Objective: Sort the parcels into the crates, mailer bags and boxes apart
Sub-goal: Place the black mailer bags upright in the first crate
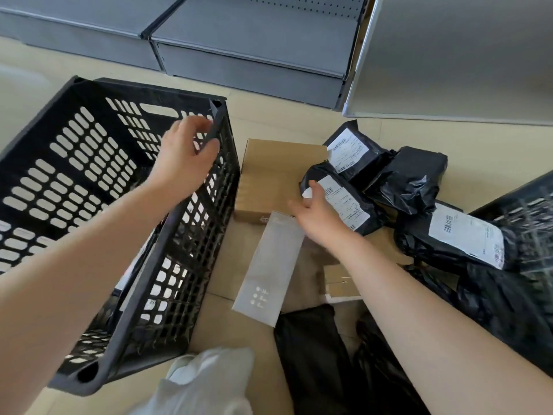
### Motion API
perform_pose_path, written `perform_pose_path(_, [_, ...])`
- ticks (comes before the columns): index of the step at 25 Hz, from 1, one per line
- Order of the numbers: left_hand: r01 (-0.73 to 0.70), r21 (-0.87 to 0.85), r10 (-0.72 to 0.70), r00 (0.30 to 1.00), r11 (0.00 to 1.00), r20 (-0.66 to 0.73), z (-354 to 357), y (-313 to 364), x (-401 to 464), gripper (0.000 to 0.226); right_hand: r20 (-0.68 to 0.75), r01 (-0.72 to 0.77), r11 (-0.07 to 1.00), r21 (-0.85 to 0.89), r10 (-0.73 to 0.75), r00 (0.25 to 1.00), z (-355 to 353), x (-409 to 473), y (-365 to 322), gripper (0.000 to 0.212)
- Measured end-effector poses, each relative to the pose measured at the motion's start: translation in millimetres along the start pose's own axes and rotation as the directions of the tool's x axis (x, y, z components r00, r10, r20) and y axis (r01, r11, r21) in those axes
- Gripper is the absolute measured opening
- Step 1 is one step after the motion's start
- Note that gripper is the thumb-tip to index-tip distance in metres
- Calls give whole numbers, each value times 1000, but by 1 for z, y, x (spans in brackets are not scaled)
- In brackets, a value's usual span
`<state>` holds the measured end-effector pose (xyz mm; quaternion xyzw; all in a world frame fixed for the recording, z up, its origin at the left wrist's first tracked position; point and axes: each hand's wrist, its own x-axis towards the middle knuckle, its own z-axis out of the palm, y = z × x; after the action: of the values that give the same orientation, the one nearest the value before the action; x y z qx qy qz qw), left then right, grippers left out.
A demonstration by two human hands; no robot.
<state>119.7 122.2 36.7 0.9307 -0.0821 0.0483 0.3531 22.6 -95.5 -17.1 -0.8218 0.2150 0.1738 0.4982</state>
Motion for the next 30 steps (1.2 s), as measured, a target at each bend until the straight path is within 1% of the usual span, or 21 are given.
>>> perform_pose_path(3, [-121, 58, 113, 986, 991, 125, 35, 47, 1, 45, -92, -101, 993, -54, 95, 991, -46, 13, 24, 70])
perform_pose_path(5, [-132, 105, 101, 961, 986, 258, 63, 70, 1, 50, -100, -131, 986, -106, 121, 988, -74, 14, 38, 66])
perform_pose_path(7, [-108, 186, 28, 922, 977, 386, 92, 88, 0, 54, -106, -152, 975, -165, 135, 985, -99, 10, 53, 66])
perform_pose_path(8, [-79, 233, -30, 901, 969, 433, 106, 94, -1, 56, -111, -165, 967, -196, 145, 983, -108, 7, 60, 66])
perform_pose_path(10, [11, 307, -168, 855, 952, 490, 132, 97, -6, 55, -126, -217, 950, -223, 192, 973, -120, 4, 79, 64])
perform_pose_path(12, [84, 333, -264, 796, 939, 544, 151, 89, -18, 53, -118, -286, 932, -224, 265, 957, -121, 6, 101, 60])
perform_pose_path(13, [93, 346, -288, 767, 934, 573, 157, 85, -26, 53, -106, -306, 924, -231, 288, 952, -119, 8, 111, 51])
perform_pose_path(14, [76, 365, -298, 741, 928, 602, 162, 80, -33, 52, -89, -307, 920, -246, 294, 952, -116, 10, 120, 37])
perform_pose_path(15, [33, 385, -287, 724, 923, 627, 165, 75, -36, 51, -78, -299, 915, -271, 288, 954, -111, 14, 127, 26])
perform_pose_path(16, [12, 397, -285, 716, 918, 637, 165, 74, -37, 49, -68, -288, 910, -300, 280, 958, -105, 16, 130, 23])
perform_pose_path(18, [19, 380, -265, 749, 925, 608, 165, 68, -31, 43, -57, -294, 908, -299, 291, 955, -93, 25, 129, 24])
perform_pose_path(19, [32, 365, -260, 760, 930, 596, 167, 63, -28, 41, -48, -307, 911, -275, 305, 951, -88, 29, 127, 23])
perform_pose_path(21, [82, 332, -268, 780, 940, 565, 170, 53, -26, 43, -54, -371, 898, -237, 369, 928, -79, 40, 128, 33])
perform_pose_path(23, [129, 310, -292, 772, 942, 564, 173, 42, -27, 49, -74, -456, 868, -195, 451, 890, -74, 45, 133, 35])
perform_pose_path(25, [128, 316, -297, 761, 940, 577, 176, 35, -28, 55, -48, -540, 842, -15, 539, 841, -72, 46, 140, 33])
perform_pose_path(27, [141, 320, -312, 748, 937, 585, 179, 32, -29, 56, 21, -557, 809, 186, 564, 826, -71, 45, 144, 33])
perform_pose_path(28, [149, 316, -317, 744, 937, 588, 181, 31, -29, 56, 44, -552, 796, 250, 560, 827, -69, 45, 144, 32])
perform_pose_path(30, [148, 316, -317, 738, 937, 595, 182, 31, -31, 57, 65, -540, 785, 303, 548, 834, -61, 47, 141, 27])
